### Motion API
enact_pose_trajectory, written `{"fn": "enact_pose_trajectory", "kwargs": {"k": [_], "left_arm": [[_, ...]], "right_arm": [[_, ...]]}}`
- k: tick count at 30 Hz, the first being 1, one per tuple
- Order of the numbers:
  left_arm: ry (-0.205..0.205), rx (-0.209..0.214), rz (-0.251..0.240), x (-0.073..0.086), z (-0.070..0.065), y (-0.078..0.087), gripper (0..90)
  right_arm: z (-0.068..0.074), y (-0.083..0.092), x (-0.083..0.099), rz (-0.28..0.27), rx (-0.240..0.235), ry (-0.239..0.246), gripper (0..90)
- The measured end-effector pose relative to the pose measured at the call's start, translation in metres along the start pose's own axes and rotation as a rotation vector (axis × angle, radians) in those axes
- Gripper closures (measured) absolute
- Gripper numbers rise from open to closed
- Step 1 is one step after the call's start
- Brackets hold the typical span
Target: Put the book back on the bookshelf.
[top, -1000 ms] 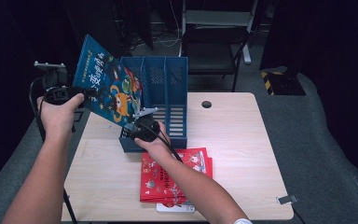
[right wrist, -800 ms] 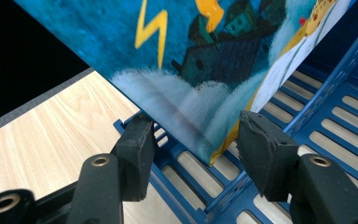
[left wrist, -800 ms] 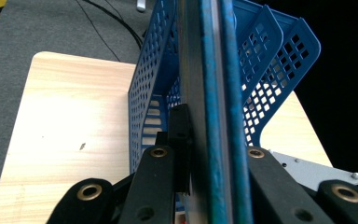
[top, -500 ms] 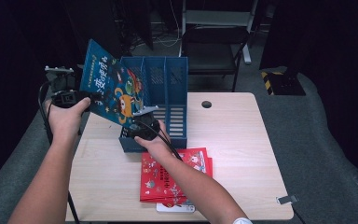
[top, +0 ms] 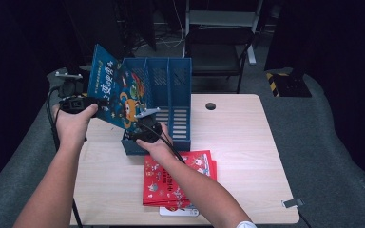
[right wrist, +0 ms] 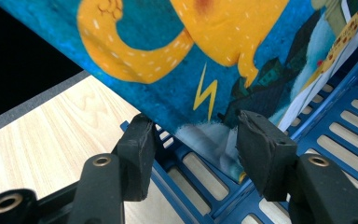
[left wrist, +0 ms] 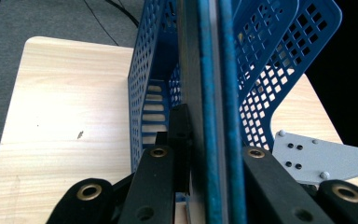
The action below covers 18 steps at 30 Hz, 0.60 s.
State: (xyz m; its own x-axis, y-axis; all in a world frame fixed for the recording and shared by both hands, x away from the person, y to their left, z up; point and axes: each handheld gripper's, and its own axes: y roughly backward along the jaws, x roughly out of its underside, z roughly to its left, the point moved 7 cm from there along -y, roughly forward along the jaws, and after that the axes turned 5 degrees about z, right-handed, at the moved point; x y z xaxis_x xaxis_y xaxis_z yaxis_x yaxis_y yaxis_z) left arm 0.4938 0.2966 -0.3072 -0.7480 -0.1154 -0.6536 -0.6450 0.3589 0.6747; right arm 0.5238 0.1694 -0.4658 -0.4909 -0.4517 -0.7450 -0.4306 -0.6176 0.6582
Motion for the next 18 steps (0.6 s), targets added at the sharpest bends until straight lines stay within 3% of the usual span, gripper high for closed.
{"fn": "enact_pose_trajectory", "kwargs": {"k": [7,14,18], "left_arm": [[-0.001,-0.011,0.008,0.002,-0.002,-0.004,81.6],[-0.003,-0.008,0.022,0.004,-0.004,-0.011,81.6],[-0.004,-0.010,0.025,0.005,-0.004,-0.014,81.6]], "right_arm": [[-0.001,-0.002,0.002,0.012,0.001,-0.004,47.1],[0.002,-0.002,0.000,-0.012,-0.012,0.002,47.2],[0.004,-0.002,0.001,0.010,-0.014,0.013,47.2]]}}
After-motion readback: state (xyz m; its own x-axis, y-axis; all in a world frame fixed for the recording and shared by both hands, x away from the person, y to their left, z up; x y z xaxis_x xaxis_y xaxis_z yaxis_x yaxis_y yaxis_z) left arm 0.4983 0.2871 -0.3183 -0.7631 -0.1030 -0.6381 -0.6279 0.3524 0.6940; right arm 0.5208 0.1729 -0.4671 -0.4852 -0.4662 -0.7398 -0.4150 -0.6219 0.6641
